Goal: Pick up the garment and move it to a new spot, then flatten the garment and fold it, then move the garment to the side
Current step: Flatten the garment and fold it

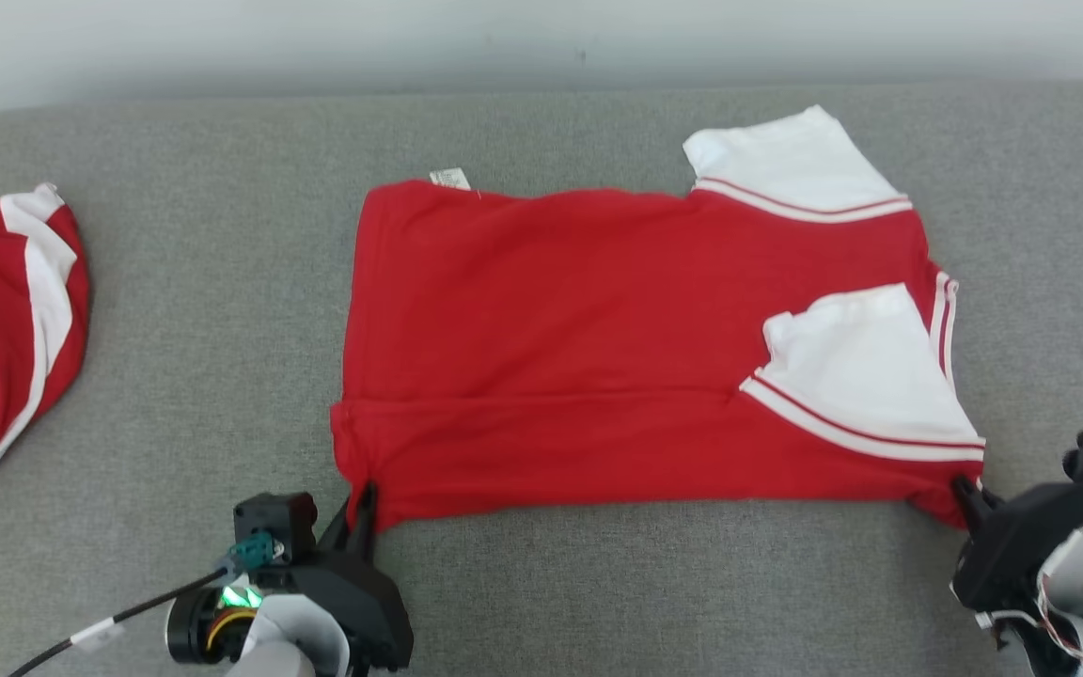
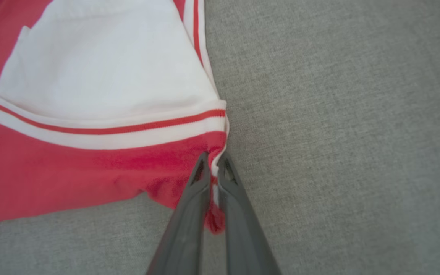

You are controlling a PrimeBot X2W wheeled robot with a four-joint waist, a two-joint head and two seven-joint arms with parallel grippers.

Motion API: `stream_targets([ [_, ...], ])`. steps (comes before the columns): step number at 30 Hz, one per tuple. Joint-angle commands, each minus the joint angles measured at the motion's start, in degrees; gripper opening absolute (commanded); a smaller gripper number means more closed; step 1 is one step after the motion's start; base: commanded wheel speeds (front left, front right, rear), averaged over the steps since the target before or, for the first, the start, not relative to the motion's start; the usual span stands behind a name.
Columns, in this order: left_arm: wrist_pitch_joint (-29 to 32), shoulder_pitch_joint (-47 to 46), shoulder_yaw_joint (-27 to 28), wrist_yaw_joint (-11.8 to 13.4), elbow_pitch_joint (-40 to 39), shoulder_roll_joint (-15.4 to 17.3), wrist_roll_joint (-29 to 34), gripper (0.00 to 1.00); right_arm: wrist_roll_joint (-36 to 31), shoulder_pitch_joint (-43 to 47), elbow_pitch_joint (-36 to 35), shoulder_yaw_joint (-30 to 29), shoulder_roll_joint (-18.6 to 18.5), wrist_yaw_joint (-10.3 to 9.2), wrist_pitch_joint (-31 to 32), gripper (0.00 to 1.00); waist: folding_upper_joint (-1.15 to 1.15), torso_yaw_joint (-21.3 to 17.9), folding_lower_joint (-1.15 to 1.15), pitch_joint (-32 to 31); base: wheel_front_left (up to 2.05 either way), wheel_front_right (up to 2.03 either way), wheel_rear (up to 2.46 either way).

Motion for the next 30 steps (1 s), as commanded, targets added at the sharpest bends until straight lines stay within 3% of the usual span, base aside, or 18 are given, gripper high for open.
stream_targets([
  [1,1.40,3.74,-0.79,0.03,0.82,0.47,-0.58,0.00,1.12,2.60,-1.68,-0.81,0.24,0.05,0.93,0.00,0.00,0.29,-0.01,-2.04,0.00,0.00,0.00],
  [11,2.08,10.94,-0.47,2.76,-7.60,4.06,-1.47,0.00,3.47,13.16,-12.82,-3.17,2.58,0.05,5.01,0.00,0.00,-0.48,-0.01,-6.56,0.00,0.00,0.00],
  [20,3.27,16.97,-0.05,5.40,-12.76,5.61,-2.97,0.00,4.20,18.36,-14.26,-4.57,3.80,0.05,5.46,0.00,0.00,-0.55,-0.01,-7.77,0.00,0.00,0.00],
  [21,3.09,17.57,0.20,5.72,-13.13,5.56,-3.42,0.21,4.24,18.69,-14.14,-4.40,3.86,0.05,5.29,0.00,0.00,-0.60,-0.01,-7.78,0.00,0.00,0.00],
  [22,2.96,18.04,0.25,5.86,-13.41,5.69,-3.48,0.44,4.22,18.85,-13.98,-4.26,3.89,0.05,4.99,0.15,0.00,-0.64,-0.01,-7.78,0.00,0.00,0.00],
  [23,3.19,18.50,0.36,6.28,-13.58,5.88,-3.47,1.00,4.15,18.93,-13.82,-4.10,3.94,0.06,4.64,0.91,0.00,-0.66,-0.01,-7.76,0.00,0.00,0.00],
  [24,3.40,18.81,0.46,6.42,-13.86,5.97,-3.53,1.00,4.15,18.94,-13.54,-4.01,3.97,0.06,4.35,1.00,0.00,-0.68,-0.01,-7.70,0.00,0.00,0.00],
  [30,2.98,18.74,2.85,8.15,-16.86,7.13,-4.69,1.00,3.42,16.04,-14.33,-3.80,4.00,0.06,3.17,1.00,0.00,-1.03,-0.01,-7.08,0.00,0.00,0.00],
])
